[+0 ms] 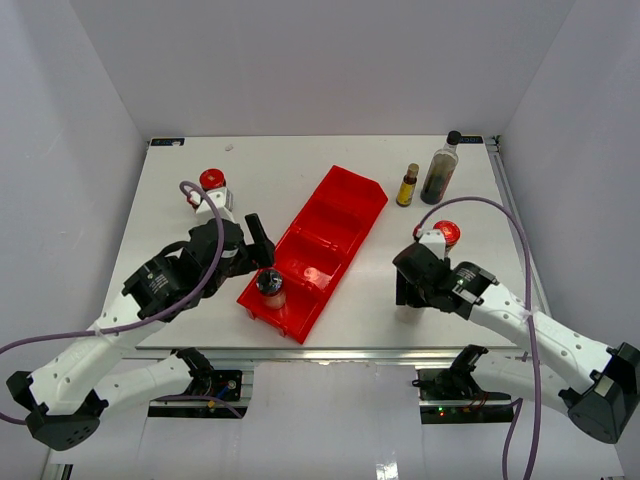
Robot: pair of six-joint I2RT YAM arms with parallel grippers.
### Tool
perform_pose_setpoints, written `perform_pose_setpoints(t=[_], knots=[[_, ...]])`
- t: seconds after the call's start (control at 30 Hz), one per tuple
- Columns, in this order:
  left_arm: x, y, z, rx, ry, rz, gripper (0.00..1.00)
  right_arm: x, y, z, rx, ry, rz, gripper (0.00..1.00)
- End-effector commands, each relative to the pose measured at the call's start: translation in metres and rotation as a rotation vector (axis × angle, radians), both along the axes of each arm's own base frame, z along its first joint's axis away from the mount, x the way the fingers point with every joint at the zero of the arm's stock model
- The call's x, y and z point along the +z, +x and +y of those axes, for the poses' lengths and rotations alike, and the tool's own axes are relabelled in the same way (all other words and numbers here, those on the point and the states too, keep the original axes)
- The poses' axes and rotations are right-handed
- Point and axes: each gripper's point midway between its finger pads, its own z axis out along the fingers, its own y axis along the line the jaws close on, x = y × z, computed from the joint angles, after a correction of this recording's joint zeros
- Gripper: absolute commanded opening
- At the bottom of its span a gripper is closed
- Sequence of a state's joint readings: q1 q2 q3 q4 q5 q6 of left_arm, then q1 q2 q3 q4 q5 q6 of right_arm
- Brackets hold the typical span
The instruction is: Organize the condiment bottles
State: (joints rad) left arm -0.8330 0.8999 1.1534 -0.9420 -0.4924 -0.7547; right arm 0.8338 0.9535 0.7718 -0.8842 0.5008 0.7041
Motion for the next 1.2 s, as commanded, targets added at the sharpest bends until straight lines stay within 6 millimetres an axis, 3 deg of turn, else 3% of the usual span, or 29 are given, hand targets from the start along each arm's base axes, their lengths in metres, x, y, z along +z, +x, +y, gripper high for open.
perform_pose_setpoints(t=[0.0,0.1,0.13,0.2,0.4,0.5,0.7,0.93,1.17], knots=[[0.010,0.022,0.007,0.058,0.069,-0.026,0.98,0.074,0.032,0.060,0.233,0.114,-0.145,0.08],[0.010,0.045,0.014,0.073,0.061,-0.002,0.98,0.098,0.034,0.092,0.365,0.162,-0.187,0.08],[0.008,0.058,0.030,0.098,0.064,0.008,0.98,0.106,0.031,0.107,0.423,0.189,-0.192,0.08],[0.007,0.072,0.034,0.069,0.012,0.034,0.98,0.115,0.026,0.130,0.509,0.213,-0.211,0.08],[0.013,0.089,0.054,0.080,-0.047,0.073,0.98,0.126,0.003,0.196,0.744,0.264,-0.253,0.08],[0.006,0.095,0.062,0.085,-0.080,0.104,0.98,0.127,0.000,0.220,0.793,0.276,-0.277,0.08],[-0.004,0.097,0.081,0.110,-0.127,0.126,0.98,0.125,-0.004,0.250,0.854,0.303,-0.310,0.08],[-0.011,0.104,0.105,0.174,-0.114,0.143,0.98,0.117,-0.006,0.267,0.884,0.329,-0.320,0.08],[-0.008,0.109,0.117,0.206,-0.066,0.124,0.98,0.107,-0.005,0.279,0.897,0.324,-0.311,0.08]])
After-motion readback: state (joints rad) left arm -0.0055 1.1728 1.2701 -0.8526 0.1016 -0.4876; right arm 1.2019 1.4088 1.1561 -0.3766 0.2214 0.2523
